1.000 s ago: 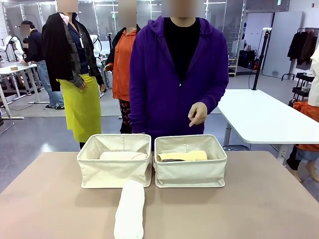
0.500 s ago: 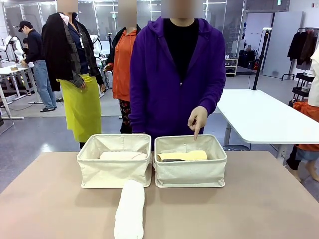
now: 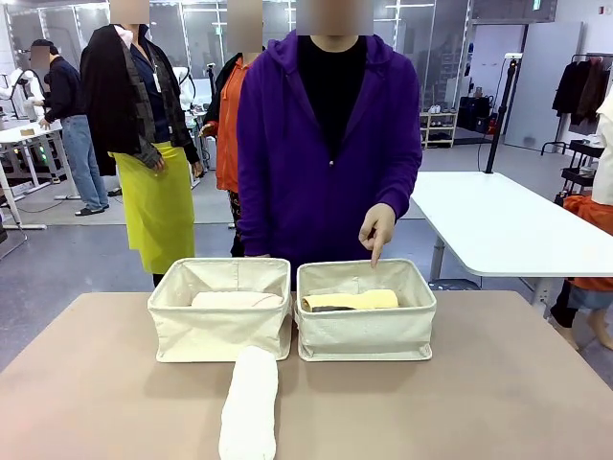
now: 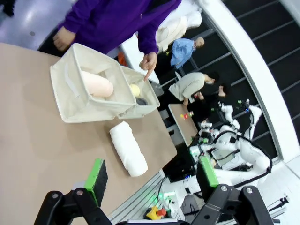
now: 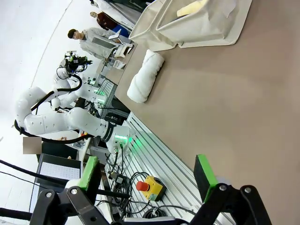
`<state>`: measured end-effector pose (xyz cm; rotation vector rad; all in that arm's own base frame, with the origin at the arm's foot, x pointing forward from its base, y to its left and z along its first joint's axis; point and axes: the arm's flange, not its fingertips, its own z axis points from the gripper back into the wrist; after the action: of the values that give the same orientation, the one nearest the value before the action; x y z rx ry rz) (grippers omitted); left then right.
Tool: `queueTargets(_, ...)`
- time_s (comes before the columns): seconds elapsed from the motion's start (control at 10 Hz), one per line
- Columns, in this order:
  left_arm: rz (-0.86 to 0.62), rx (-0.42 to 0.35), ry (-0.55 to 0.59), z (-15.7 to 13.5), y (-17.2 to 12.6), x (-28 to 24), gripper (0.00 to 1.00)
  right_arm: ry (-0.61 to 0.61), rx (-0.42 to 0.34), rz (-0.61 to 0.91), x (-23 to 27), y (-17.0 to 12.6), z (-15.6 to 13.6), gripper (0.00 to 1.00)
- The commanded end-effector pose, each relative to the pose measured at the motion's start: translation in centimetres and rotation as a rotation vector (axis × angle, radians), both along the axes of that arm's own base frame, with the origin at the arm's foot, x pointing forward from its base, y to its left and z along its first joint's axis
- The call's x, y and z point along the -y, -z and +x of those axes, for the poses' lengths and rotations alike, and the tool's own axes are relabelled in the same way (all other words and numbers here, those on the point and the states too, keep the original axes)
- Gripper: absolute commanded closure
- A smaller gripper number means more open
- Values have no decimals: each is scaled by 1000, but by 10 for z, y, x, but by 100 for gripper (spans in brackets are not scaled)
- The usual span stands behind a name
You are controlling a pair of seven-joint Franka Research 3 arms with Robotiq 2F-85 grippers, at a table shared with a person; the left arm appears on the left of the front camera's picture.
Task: Divide the towels into two baskets.
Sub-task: Pick up one hotel-folded towel from the bottom of the table and place it in the Fabric basket indicated by the person.
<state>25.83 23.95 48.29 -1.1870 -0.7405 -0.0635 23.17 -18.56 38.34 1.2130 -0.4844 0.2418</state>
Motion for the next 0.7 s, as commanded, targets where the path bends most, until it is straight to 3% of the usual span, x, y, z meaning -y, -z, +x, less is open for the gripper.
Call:
queueTargets(0.0, 90, -36, 141, 16, -12, 51, 3, 6, 3, 8, 0, -3, -1, 0)
queueTargets(0.3, 197, -241, 209, 52, -16, 157, 3, 6, 3, 8, 0, -3, -1, 0)
queueTargets(0.5, 318, -382, 222, 67, 4, 225, 3, 6, 3, 8, 0, -3, -1, 0)
queueTargets(0.6, 419, -405, 196, 76, 26, 269, 3, 6, 3, 8, 0, -3, -1, 0)
